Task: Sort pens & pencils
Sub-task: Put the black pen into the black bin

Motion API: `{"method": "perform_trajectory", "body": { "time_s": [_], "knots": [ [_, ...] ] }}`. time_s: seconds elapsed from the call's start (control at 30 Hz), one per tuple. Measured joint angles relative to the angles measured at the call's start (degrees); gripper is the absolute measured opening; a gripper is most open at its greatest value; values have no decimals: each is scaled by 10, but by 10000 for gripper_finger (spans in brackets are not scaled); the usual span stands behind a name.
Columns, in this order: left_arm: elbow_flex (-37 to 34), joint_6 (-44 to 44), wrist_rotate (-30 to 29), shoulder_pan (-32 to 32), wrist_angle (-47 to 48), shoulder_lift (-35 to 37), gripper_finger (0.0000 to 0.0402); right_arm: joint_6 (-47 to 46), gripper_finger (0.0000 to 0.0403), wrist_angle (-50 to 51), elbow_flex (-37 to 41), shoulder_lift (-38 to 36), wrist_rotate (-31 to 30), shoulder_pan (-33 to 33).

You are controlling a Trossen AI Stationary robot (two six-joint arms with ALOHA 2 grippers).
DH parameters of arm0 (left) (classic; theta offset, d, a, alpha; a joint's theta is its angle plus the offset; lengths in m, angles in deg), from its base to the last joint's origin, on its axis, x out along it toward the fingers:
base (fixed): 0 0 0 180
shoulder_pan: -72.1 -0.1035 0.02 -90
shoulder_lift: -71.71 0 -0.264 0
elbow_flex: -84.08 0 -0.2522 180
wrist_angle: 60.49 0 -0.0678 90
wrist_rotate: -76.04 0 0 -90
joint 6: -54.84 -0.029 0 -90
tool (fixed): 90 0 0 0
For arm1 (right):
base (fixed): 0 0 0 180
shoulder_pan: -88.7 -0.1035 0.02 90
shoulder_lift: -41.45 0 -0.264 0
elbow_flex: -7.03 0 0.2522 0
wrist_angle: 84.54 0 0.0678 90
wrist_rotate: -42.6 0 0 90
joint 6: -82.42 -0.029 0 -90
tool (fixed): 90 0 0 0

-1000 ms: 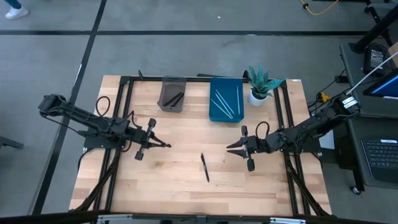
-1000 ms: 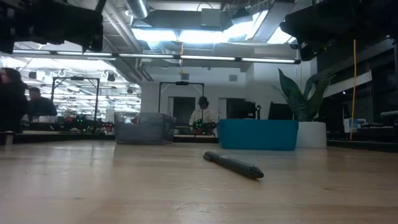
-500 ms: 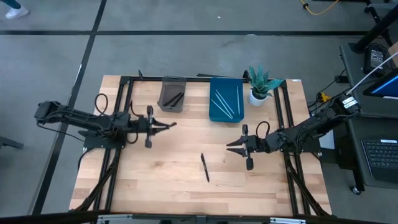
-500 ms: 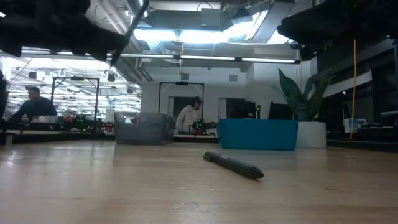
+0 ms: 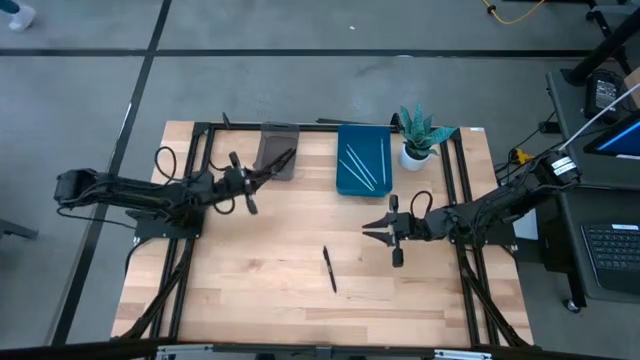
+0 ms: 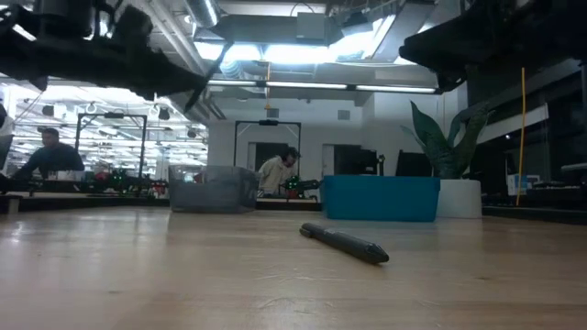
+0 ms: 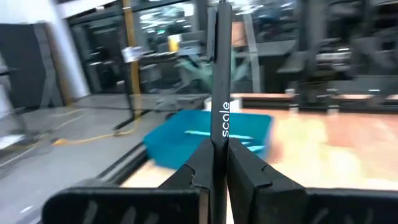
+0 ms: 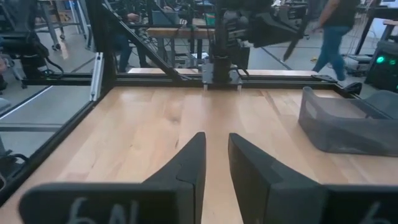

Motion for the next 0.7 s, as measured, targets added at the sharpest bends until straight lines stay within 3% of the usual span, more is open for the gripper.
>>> {"method": "perform_trajectory", "body": {
  "time_s": [0.27, 0.53, 0.7],
  "knots": [
    [0, 3, -7, -91, -123, -106, 17, 14, 71, -4, 0, 0, 0, 18],
    [56, 22, 71, -181, -125, -203, 17, 14, 71, -3, 0, 0, 1, 23],
    [82, 22, 77, -210, -125, -242, 17, 13, 71, 0, 0, 0, 2, 23]
  ]
}}
